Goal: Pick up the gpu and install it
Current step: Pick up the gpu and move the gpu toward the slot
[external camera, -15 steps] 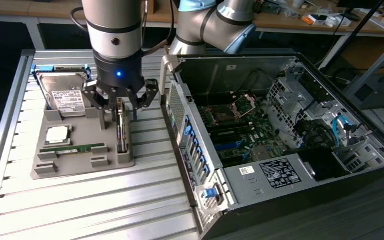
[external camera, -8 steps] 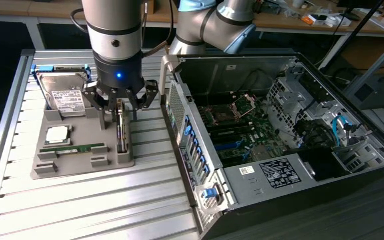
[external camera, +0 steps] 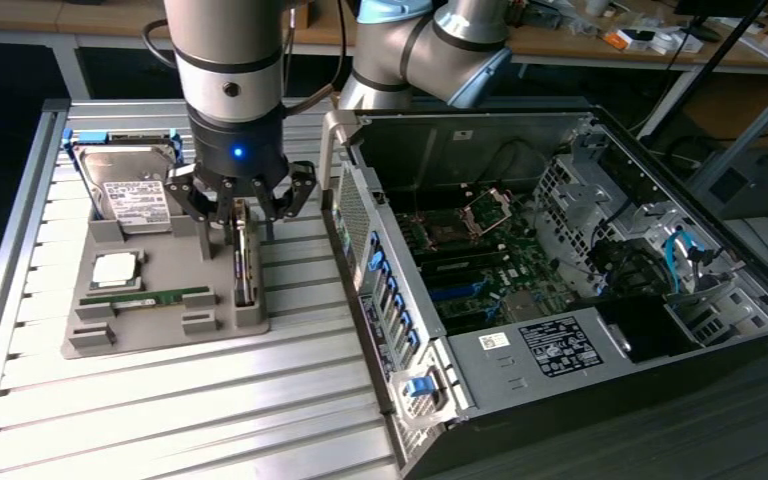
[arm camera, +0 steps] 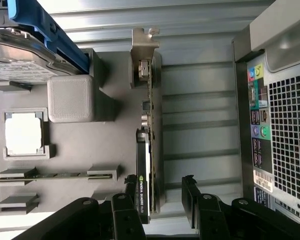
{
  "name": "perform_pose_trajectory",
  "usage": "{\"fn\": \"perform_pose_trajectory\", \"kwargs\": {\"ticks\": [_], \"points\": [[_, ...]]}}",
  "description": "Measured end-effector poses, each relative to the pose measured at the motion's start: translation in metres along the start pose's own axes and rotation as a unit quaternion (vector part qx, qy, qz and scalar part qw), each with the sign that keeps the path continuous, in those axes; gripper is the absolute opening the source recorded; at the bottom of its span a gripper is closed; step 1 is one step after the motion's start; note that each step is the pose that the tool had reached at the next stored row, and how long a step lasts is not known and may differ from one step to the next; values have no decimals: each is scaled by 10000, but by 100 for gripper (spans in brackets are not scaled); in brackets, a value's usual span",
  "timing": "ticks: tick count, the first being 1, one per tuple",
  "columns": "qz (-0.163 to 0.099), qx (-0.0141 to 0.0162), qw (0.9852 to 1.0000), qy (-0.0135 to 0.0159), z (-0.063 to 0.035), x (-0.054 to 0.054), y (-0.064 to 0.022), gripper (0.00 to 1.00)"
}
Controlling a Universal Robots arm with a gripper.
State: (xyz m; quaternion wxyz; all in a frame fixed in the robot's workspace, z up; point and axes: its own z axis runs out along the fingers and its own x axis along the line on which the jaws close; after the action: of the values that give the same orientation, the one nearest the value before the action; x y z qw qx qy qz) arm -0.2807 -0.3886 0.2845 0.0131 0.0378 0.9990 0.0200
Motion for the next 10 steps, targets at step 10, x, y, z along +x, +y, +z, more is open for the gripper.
{"fn": "perform_pose_trajectory", "kwargs": {"ticks": [10], "points": [[0,1,10000,0,41,3,35,48]]}}
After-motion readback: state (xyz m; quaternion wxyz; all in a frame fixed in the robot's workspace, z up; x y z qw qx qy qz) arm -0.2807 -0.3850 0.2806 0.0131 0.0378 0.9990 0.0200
